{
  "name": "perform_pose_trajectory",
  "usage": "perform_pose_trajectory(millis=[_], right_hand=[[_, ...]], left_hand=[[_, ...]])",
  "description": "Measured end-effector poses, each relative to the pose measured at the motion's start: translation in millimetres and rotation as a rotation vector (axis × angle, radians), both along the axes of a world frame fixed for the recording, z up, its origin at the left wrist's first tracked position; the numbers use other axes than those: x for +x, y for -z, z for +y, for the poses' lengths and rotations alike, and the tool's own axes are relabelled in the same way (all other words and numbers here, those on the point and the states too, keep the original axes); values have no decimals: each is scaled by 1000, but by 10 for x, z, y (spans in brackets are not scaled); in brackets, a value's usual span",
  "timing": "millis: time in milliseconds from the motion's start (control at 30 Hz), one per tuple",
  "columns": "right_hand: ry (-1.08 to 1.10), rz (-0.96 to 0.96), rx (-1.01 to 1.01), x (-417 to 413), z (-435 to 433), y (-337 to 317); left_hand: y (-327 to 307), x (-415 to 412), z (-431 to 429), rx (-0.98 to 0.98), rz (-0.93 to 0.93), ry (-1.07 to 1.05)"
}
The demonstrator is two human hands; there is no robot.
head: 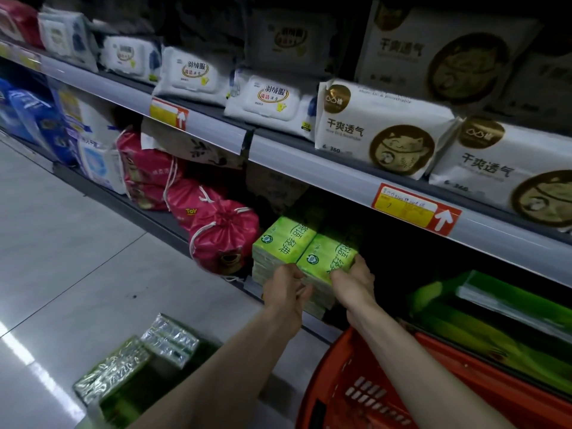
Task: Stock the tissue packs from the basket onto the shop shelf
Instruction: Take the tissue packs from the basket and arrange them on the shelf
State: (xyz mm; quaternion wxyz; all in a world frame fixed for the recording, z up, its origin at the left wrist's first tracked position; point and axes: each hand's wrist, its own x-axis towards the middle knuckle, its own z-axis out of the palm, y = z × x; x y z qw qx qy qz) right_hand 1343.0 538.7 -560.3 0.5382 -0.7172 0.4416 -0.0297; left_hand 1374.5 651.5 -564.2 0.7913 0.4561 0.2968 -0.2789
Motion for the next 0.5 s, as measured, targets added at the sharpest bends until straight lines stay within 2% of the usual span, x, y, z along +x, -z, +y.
perform_pose_trajectory(millis=[333, 500], right_hand=[[-98, -34, -128, -197, 199, -246], [-203, -89, -173, -372, 457, -461]], left_hand=[[-155, -70, 388, 60, -139, 375], [-184, -123, 915, 41, -186, 387]])
